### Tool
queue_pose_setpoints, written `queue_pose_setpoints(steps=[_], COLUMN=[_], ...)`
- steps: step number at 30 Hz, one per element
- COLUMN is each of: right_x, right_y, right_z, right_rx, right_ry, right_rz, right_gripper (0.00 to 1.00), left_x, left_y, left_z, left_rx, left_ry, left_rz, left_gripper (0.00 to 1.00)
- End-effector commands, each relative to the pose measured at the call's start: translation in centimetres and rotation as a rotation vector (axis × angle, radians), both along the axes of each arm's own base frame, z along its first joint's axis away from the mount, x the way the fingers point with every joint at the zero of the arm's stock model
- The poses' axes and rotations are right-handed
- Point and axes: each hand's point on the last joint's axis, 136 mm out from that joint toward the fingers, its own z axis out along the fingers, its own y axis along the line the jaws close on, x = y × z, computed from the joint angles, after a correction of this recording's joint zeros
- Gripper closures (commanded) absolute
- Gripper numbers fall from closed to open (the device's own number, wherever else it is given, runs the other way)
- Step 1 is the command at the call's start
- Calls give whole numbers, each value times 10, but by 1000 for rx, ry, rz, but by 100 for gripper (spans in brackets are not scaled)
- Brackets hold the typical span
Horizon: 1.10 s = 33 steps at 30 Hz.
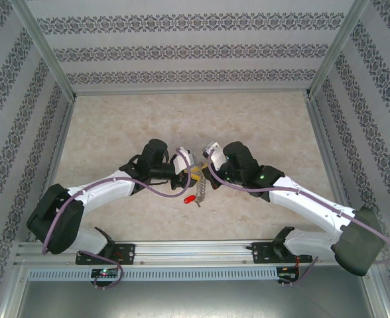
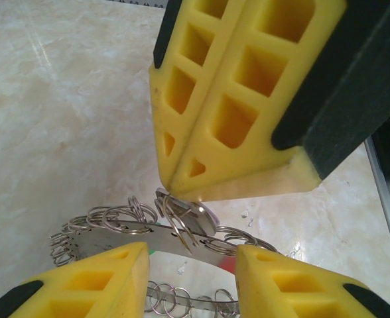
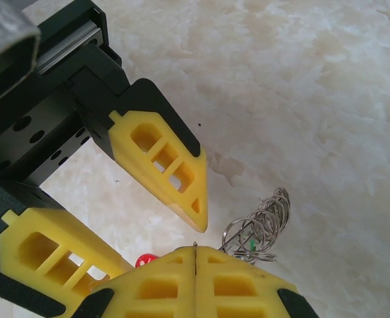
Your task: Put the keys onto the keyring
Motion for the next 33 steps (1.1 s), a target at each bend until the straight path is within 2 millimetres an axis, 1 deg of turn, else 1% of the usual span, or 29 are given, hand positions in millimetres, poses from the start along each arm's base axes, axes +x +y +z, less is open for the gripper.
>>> queue_pose_setpoints(steps=[1,7,14,20,27,33], right_x=[0,0,-2,-2,-2,-3], right_y=[10,10,9,7,7,9], right_z=[15,15,13,13,11,12], right_rx=[33,33,33,30,27,33], right_ry=[-31,-31,-26,-29,-25,-21], right_rz=[31,33,33,29,29,40], right_gripper=[100,100,100,100,100,100], left_x=[9,10,9,9,9,8], left_y=[-11,-11,-11,-7,-4,-6], left_z=[20,20,18,15,13,16], left_rx=[-49,-50,-37,-10,22,9], left_ry=[-48,-53,-50,-64,-67,-69], left_rz=[3,6,-1,6,2,-8], left_gripper=[61,63,74,75,80,80])
